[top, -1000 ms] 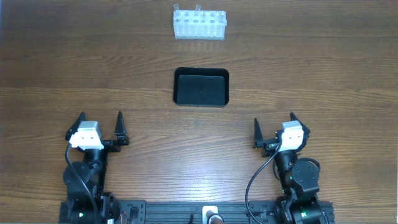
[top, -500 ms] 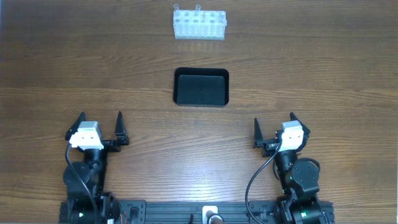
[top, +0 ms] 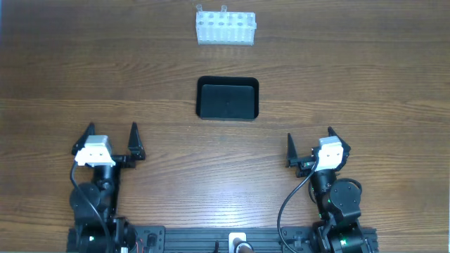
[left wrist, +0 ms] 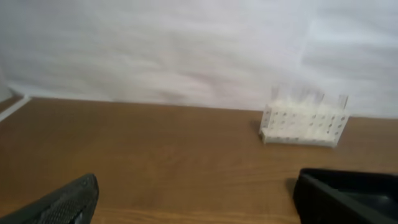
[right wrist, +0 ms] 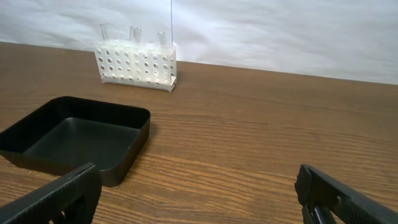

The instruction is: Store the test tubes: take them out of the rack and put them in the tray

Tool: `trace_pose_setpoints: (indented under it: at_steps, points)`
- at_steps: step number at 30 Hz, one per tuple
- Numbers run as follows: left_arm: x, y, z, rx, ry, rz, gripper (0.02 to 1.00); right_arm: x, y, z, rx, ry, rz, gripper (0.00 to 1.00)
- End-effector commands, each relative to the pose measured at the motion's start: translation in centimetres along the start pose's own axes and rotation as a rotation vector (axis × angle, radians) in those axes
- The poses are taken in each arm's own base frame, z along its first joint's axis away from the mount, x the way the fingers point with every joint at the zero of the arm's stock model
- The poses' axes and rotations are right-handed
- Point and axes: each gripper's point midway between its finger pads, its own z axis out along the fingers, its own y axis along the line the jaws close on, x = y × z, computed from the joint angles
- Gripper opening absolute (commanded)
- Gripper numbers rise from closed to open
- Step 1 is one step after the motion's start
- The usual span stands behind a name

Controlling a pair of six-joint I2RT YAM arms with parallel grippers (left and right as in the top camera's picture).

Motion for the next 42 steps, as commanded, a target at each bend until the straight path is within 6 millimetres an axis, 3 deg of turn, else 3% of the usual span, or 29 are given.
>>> trace_pose_setpoints:
  at_steps: [1, 5, 9, 15, 18, 30, 35, 42]
  points:
    - [-2.4, -1.0, 1.1, 0.054, -0.005, -0.018, 0.998, 0.2, 0.3, 0.0, -0.013, -0.001, -0.005, 0.991]
    - [-5.7, -1.7, 3.5, 0.087, 0.032, -0.025, 0.998, 0.2, 0.3, 0.0, -0.013, -0.001, -0.005, 0.991]
    - [-8.8, -2.4, 7.2, 0.116, 0.096, -0.058, 0.998, 0.2, 0.3, 0.0, -0.013, -0.001, -0.005, 0.993]
    - [-10.6, -5.5, 14.1, 0.162, 0.231, -0.059, 0.998, 0.2, 0.3, 0.0, -0.013, -0.001, -0.005, 0.993]
    - [-9.7, -7.8, 18.1, 0.147, 0.317, -0.039, 0.998, 0.2, 0.3, 0.0, -0.013, -0.001, -0.005, 0.993]
    - [-4.2, -14.8, 29.2, 0.094, 0.55, -0.05, 0.998, 0.2, 0.3, 0.0, -0.013, -0.001, -0.005, 0.993]
    - [-2.0, -16.8, 32.3, 0.103, 0.576, -0.051, 0.998, 0.2, 0.3, 0.0, -0.013, -0.001, -0.005, 0.993]
    - [0.9, -17.2, 34.9, 0.065, 0.598, -0.067, 0.998, 0.2, 0.3, 0.0, -0.013, -0.001, -0.005, 0.991]
